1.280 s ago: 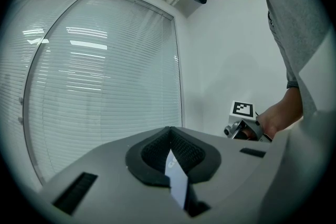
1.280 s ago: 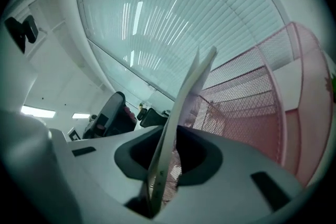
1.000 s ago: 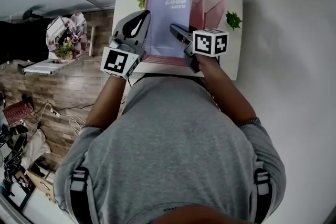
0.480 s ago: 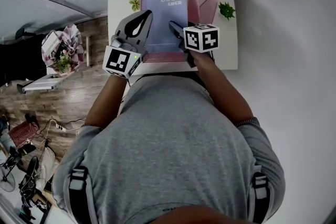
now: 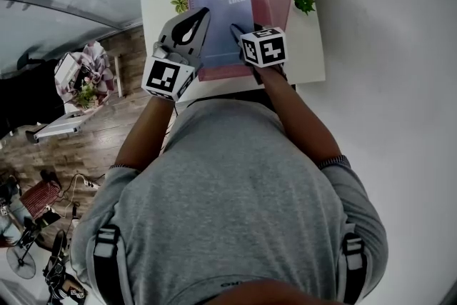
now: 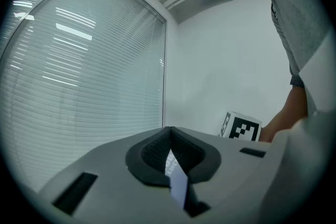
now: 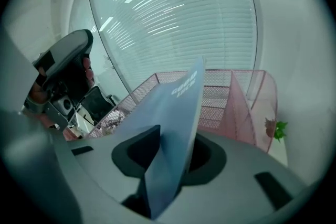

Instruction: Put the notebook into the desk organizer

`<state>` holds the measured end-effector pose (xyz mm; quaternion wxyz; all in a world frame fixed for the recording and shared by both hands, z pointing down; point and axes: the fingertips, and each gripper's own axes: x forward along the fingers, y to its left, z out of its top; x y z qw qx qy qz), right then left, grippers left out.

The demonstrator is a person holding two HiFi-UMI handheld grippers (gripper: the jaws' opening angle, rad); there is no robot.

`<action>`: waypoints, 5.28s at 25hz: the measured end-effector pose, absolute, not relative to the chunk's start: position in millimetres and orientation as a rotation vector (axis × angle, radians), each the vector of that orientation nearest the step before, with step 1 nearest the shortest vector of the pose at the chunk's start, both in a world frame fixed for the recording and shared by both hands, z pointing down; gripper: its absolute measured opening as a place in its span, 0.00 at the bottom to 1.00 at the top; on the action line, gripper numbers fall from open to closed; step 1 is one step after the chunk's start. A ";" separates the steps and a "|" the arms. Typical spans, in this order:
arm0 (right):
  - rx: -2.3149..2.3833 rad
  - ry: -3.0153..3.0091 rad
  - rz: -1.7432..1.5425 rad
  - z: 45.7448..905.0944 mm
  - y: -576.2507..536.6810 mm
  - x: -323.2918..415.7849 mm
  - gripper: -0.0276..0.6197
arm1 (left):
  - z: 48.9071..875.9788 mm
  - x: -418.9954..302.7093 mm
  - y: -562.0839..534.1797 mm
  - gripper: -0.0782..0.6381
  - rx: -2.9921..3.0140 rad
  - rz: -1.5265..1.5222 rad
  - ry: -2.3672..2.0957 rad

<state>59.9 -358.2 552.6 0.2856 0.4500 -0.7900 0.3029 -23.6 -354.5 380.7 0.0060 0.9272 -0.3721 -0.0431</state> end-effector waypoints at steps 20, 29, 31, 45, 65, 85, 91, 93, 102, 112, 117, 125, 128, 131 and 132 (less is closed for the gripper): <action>1.454 -1.984 0.570 560.0 -361.1 67.7 0.60 | 376.3 -30.4 -354.8 0.14 2.899 -0.170 -1.155; 1.484 -1.952 0.533 558.5 -361.1 67.3 0.65 | 375.9 -29.6 -355.8 0.14 2.900 -0.173 -1.149; 1.482 -1.947 0.508 557.8 -361.4 67.0 0.67 | 376.3 -29.3 -356.3 0.14 2.899 -0.172 -1.148; 1.518 -2.020 0.453 532.5 -363.2 65.6 0.73 | 386.4 -30.6 -358.2 0.14 2.892 -0.130 -1.175; 1.378 -2.531 0.188 405.6 -334.3 63.5 0.53 | 365.7 -32.2 -330.1 0.14 2.872 -0.102 -1.343; 1.151 -2.837 -0.066 363.5 -239.7 85.6 0.05 | 347.1 -8.9 -239.3 0.14 2.874 -0.066 -1.447; 1.135 -2.843 -0.085 364.7 -222.2 91.4 0.05 | 341.6 -5.3 -220.7 0.14 2.882 -0.139 -1.475; 1.140 -2.844 -0.084 363.2 -216.4 92.4 0.05 | 341.0 -6.1 -214.7 0.14 2.879 -0.138 -1.477; 1.162 -2.846 -0.079 368.1 -199.9 102.0 0.05 | 351.8 1.3 -199.0 0.14 2.873 -0.075 -1.465; 1.155 -2.838 -0.105 370.2 -186.3 103.5 0.05 | 362.1 -2.0 -184.8 0.14 2.841 -0.077 -1.488; 1.156 -2.834 -0.100 372.9 -183.7 106.0 0.05 | 361.3 1.2 -181.2 0.14 2.852 -0.112 -1.486; 1.167 -2.831 -0.083 373.7 -184.5 110.9 0.05 | 360.5 3.5 -181.6 0.14 2.863 -0.101 -1.481; 1.155 -2.826 -0.088 375.1 -183.3 110.5 0.05 | 360.3 3.6 -180.8 0.14 2.865 -0.100 -1.479; 1.147 -2.830 -0.092 374.3 -183.7 108.4 0.05 | 361.0 2.6 -181.3 0.14 2.864 -0.089 -1.484; 1.145 -2.830 -0.092 374.5 -184.2 107.9 0.05 | 362.0 2.0 -181.9 0.14 2.862 -0.076 -1.486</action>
